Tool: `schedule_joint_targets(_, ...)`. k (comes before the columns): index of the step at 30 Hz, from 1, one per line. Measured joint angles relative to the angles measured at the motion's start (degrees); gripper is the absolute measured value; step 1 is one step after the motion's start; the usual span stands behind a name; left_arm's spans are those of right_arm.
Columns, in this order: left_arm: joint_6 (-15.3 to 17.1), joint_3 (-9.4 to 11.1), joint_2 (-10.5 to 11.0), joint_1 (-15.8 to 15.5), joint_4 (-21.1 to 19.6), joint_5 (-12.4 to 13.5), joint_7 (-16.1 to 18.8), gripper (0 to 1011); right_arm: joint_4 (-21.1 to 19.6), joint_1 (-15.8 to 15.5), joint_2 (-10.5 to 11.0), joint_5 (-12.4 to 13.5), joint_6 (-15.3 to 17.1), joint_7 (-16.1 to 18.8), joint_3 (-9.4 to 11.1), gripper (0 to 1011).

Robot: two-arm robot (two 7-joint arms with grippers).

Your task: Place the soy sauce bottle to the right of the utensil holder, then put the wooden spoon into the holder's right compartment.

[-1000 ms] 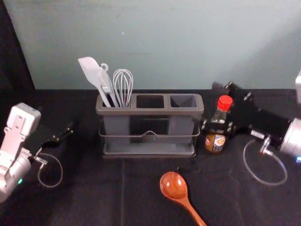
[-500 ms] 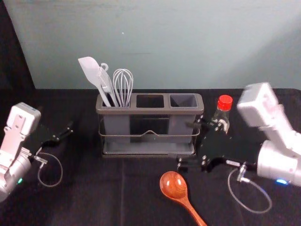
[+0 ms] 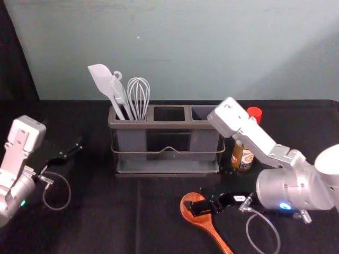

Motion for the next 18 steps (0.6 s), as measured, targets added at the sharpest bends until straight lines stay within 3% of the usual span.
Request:
schedule_joint_targets(6,0.00,0.00,0.00,0.00,0.00,0.00,0.00,1011,2.92,0.62,-3.33,-0.74,6.27,-2.03,-0.08,1002)
schedule_joint_targets(18,0.00,0.00,0.00,0.00,0.00,0.00,0.00,1011,7.76,-0.86,-7.64,-2.09,8.43,-3.83,0.84,1000)
